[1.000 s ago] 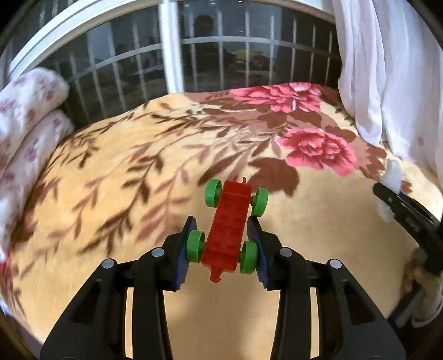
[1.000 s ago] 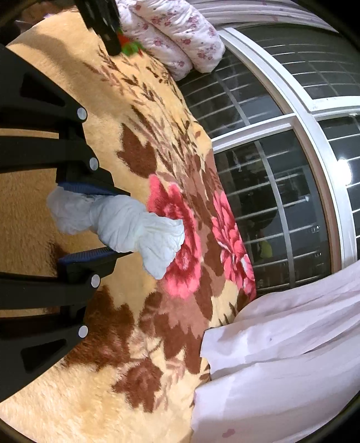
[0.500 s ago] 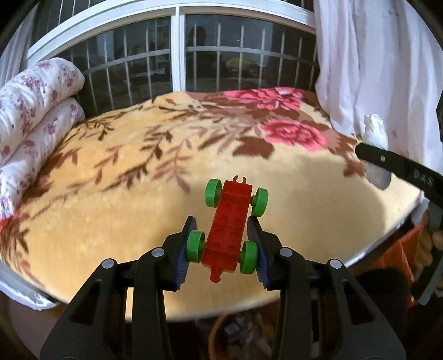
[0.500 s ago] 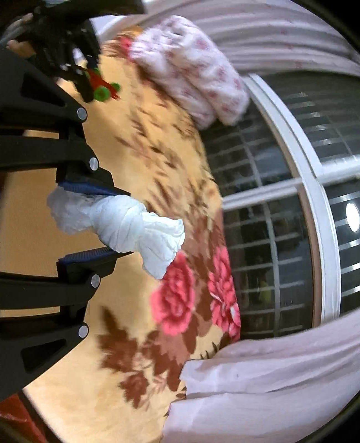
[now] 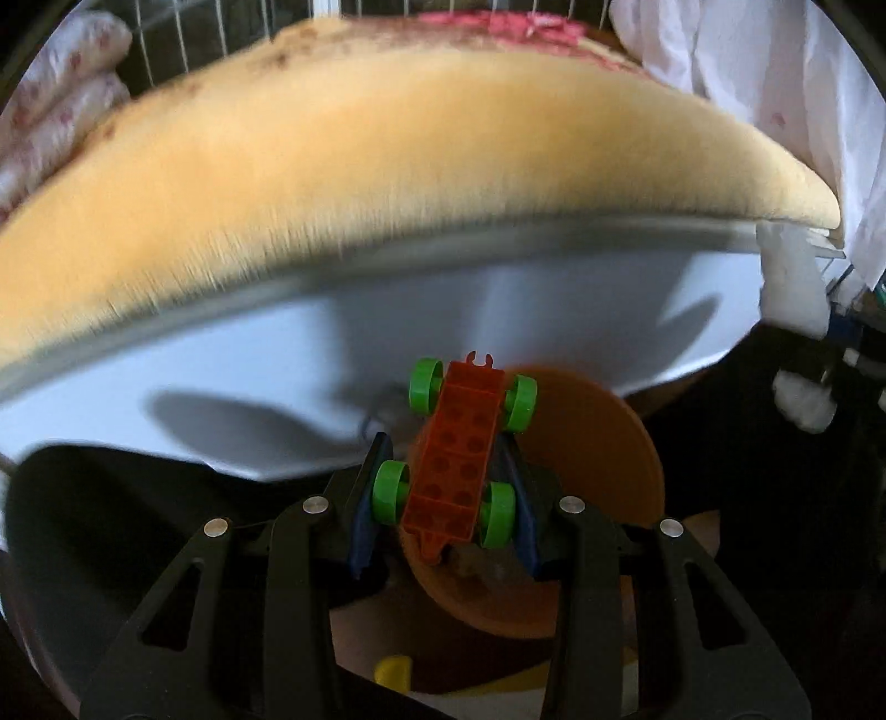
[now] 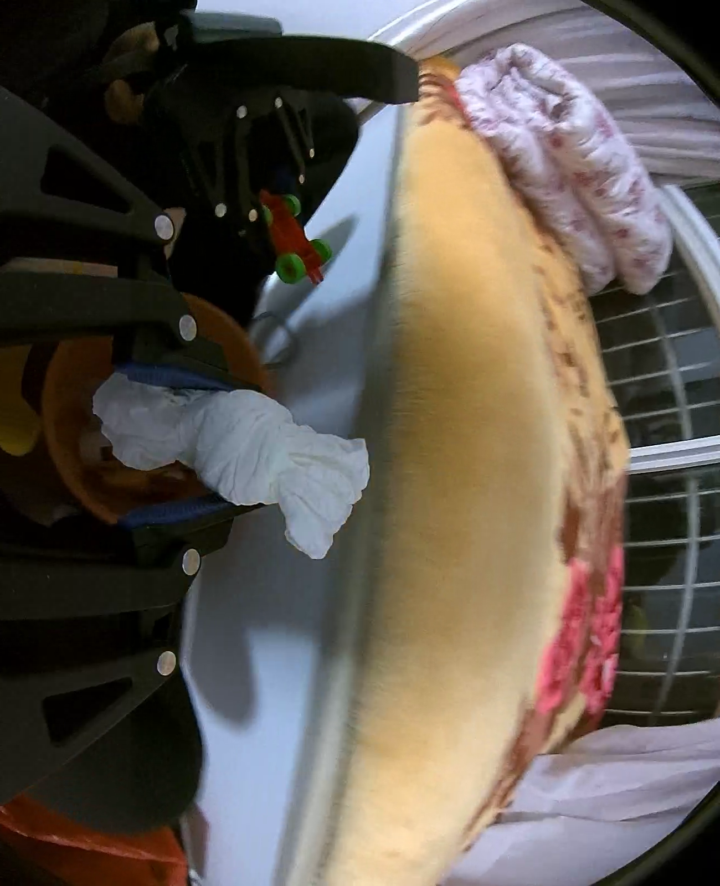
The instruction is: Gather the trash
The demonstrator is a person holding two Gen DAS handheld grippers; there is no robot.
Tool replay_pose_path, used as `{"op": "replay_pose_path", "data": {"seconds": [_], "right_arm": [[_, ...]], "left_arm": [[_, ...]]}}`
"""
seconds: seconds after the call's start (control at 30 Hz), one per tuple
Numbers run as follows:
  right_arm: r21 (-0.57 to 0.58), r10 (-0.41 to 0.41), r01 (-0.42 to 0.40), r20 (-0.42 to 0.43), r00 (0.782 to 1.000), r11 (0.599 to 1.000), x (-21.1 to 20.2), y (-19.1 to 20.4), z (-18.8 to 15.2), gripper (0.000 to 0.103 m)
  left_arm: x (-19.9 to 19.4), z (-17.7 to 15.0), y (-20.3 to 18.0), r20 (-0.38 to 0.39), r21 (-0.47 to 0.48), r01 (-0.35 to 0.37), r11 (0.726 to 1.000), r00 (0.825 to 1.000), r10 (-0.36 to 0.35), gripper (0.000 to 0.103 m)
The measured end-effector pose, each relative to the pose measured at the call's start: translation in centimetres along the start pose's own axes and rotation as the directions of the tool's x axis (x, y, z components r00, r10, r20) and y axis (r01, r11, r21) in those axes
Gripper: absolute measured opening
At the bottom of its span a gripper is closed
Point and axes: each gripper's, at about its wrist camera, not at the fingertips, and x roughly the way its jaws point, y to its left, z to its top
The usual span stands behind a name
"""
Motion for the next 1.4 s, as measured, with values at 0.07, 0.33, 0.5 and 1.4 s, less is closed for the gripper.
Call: {"op": "replay_pose_path", "data": {"seconds": [0.07, 0.33, 0.5, 1.4], "right_arm": [[0.006, 0.005, -0.005, -0.045, 0.999, 1.000, 1.4, 0.4, -0.9, 0.033], [-0.018, 0.009, -0.012, -0.165, 0.986, 1.000, 5.3, 1.3, -2.7, 0.033], [-0.018, 0.017, -0.021, -0.189, 0.982, 1.000, 6.2, 1.1, -3.1, 0.034], [0.111, -0.284, 0.261, 0.391, 0.875, 0.959, -9.2, -4.3, 12.2, 0.098]], "left_arm": [[0.9, -0.2, 0.4, -0.035, -0.015, 0.018, 1.000, 0.999, -0.019, 0.038], [3.8, -0.8, 0.0, -0.144, 0.008, 0.014, 1.000, 0.989, -0.013, 0.038], [4.2, -1.1, -0.2, -0.156, 0.022, 0.008, 1.000, 0.988, -0.004, 0.038], [-12.3, 12.3, 1.4, 0.408, -0.160, -0.221, 0.962, 0.873, 0.268, 0.095]]}}
